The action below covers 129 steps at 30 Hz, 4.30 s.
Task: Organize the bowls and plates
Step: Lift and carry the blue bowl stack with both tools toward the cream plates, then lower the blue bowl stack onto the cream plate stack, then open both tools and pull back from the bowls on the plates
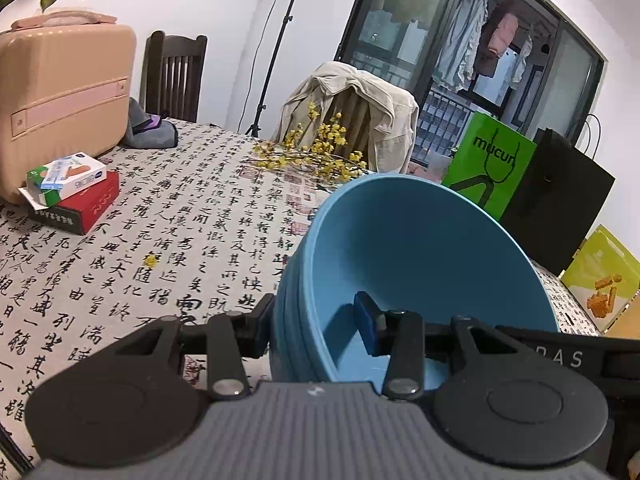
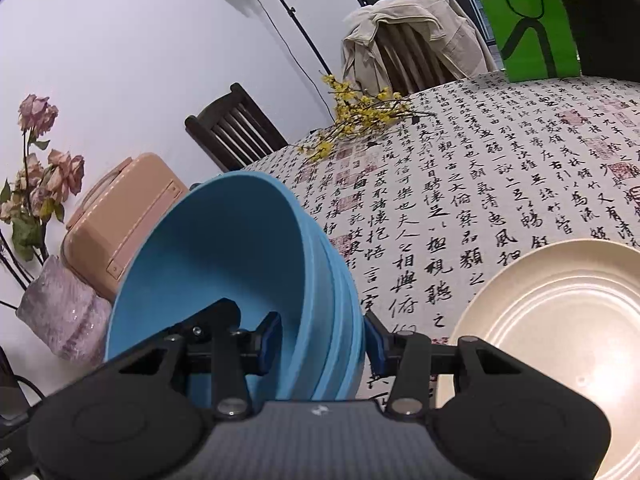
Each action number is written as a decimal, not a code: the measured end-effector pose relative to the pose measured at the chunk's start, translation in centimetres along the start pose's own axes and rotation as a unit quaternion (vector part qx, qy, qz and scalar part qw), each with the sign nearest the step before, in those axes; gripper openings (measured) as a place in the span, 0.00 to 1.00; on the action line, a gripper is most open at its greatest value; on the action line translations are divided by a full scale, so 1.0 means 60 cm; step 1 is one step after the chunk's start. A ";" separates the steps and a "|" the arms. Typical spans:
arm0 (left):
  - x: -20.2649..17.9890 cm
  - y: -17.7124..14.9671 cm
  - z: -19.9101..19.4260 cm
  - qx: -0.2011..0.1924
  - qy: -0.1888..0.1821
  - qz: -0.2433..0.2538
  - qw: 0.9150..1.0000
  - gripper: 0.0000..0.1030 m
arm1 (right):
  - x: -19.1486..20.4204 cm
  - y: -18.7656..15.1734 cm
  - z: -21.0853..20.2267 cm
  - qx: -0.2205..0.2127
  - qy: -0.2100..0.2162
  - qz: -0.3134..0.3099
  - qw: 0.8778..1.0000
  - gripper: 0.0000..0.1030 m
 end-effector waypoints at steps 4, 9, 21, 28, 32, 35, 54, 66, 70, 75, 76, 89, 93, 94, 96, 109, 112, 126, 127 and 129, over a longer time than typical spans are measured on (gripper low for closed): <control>-0.015 -0.001 -0.001 -0.001 -0.001 0.005 1.000 0.41 | -0.009 0.001 -0.011 -0.005 0.001 0.003 1.000 0.43; -0.029 -0.002 -0.004 -0.002 -0.003 0.011 1.000 0.41 | -0.019 0.001 -0.024 -0.010 0.002 0.006 1.000 0.43; -0.064 -0.009 -0.007 -0.001 -0.010 0.028 1.000 0.42 | -0.046 -0.004 -0.054 -0.021 0.002 0.018 1.000 0.43; -0.088 -0.014 -0.008 -0.001 -0.014 0.037 0.999 0.42 | -0.064 -0.007 -0.073 -0.028 0.003 0.025 0.999 0.43; -0.102 -0.017 -0.006 0.000 -0.017 0.043 0.999 0.42 | -0.075 -0.008 -0.083 -0.032 0.001 0.030 0.999 0.43; -0.111 -0.018 -0.006 0.000 -0.021 0.047 0.999 0.42 | -0.082 -0.009 -0.093 -0.037 0.001 0.032 0.999 0.43; -0.169 -0.037 0.004 0.010 -0.038 0.068 0.997 0.42 | -0.133 -0.019 -0.151 -0.062 -0.009 0.055 0.997 0.43; -0.221 -0.065 0.027 0.032 -0.059 0.087 0.994 0.41 | -0.193 -0.034 -0.177 -0.072 -0.025 0.087 0.993 0.43; -0.228 -0.075 0.037 0.040 -0.061 0.090 0.993 0.41 | -0.207 -0.039 -0.177 -0.070 -0.028 0.094 0.993 0.43; -0.235 -0.084 0.046 0.046 -0.064 0.093 0.993 0.41 | -0.219 -0.045 -0.177 -0.068 -0.033 0.099 0.992 0.43; -0.238 -0.086 0.048 0.048 -0.066 0.094 0.992 0.41 | -0.222 -0.046 -0.179 -0.068 -0.035 0.100 0.992 0.43; -0.267 -0.107 0.089 0.077 -0.073 0.107 0.989 0.41 | -0.267 -0.055 -0.174 -0.059 -0.058 0.123 0.989 0.43; -0.268 -0.112 0.102 0.087 -0.071 0.104 0.988 0.41 | -0.281 -0.058 -0.161 -0.049 -0.064 0.134 0.988 0.43; -0.269 -0.112 0.105 0.089 -0.071 0.104 0.988 0.41 | -0.283 -0.057 -0.160 -0.049 -0.064 0.134 0.988 0.43; -0.269 -0.114 0.109 0.090 -0.068 0.104 0.988 0.41 | -0.283 -0.056 -0.159 -0.049 -0.065 0.134 0.988 0.43; -0.271 -0.106 0.104 0.067 -0.060 0.116 0.989 0.52 | -0.277 -0.038 -0.162 -0.066 -0.068 0.110 0.989 0.47; -0.271 -0.101 0.093 0.056 -0.063 0.117 0.990 0.58 | -0.272 -0.036 -0.169 -0.075 -0.071 0.100 0.990 0.52; -0.237 -0.091 -0.027 -0.082 -0.064 0.107 0.989 1.00 | -0.222 -0.051 -0.272 -0.195 -0.026 0.024 0.980 1.00; -0.233 -0.093 -0.038 -0.092 -0.064 0.107 0.988 1.00 | -0.213 -0.061 -0.290 -0.216 -0.029 0.011 0.976 1.00; -0.225 -0.100 -0.056 -0.109 -0.063 0.105 0.986 1.00 | -0.210 -0.067 -0.299 -0.226 -0.036 0.004 0.973 1.00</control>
Point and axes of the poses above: each gripper's, at about its wrist camera, not at the fingertips, and z roughly the way its jaws point, x to its left, y to its top, the point moved 9 cm from there along z, roughly the way its jaws point, and after that the axes turned 9 degrees about x, right-handed, at the moved point
